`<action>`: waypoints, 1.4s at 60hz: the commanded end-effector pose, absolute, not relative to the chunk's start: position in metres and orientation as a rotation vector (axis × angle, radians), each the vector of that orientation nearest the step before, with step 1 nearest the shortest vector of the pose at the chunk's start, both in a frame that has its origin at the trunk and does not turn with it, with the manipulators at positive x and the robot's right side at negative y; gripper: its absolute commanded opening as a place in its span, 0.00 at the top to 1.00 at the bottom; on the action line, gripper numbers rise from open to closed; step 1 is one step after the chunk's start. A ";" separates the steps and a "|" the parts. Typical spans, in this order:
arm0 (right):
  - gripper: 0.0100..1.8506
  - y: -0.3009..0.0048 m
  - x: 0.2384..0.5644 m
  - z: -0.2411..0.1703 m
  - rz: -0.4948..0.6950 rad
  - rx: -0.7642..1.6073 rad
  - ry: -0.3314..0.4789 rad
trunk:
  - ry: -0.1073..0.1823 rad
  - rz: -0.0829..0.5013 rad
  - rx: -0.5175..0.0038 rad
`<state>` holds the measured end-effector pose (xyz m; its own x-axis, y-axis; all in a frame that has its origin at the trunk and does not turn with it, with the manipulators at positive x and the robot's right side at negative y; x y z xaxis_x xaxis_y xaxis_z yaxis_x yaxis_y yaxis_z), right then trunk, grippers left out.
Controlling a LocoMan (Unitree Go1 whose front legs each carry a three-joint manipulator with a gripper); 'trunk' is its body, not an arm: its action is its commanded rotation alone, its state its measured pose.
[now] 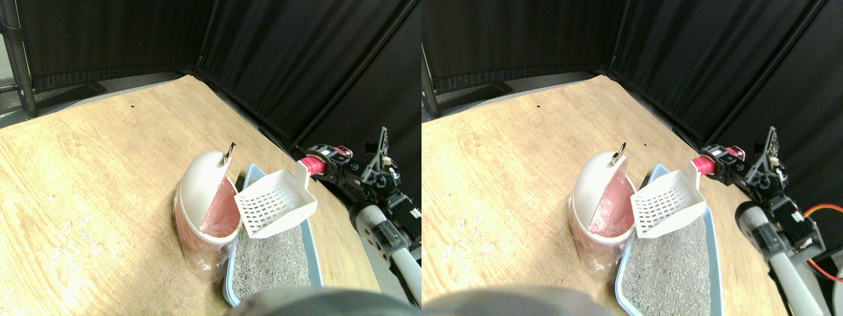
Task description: Scoop (unimanual)
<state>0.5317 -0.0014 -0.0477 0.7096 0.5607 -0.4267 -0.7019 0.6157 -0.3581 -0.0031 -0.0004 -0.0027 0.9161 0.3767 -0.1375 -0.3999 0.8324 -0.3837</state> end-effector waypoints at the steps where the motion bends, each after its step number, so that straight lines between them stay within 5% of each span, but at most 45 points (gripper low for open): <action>1: 0.97 -0.003 0.535 -0.040 0.737 -0.485 0.221 | 0.044 0.435 -0.464; 50: 0.97 -0.142 0.545 -0.073 0.376 0.095 -0.041 | 0.094 0.230 -0.270; 84: 0.97 -0.184 0.522 -0.134 0.193 0.236 -0.046 | 0.117 0.149 -0.209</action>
<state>0.5224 -0.1878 -0.1388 0.9811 0.1923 0.0215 -0.1930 0.9638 0.1841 0.0028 -0.0045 -0.0059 0.9812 0.1297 -0.1429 -0.1551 0.9706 -0.1841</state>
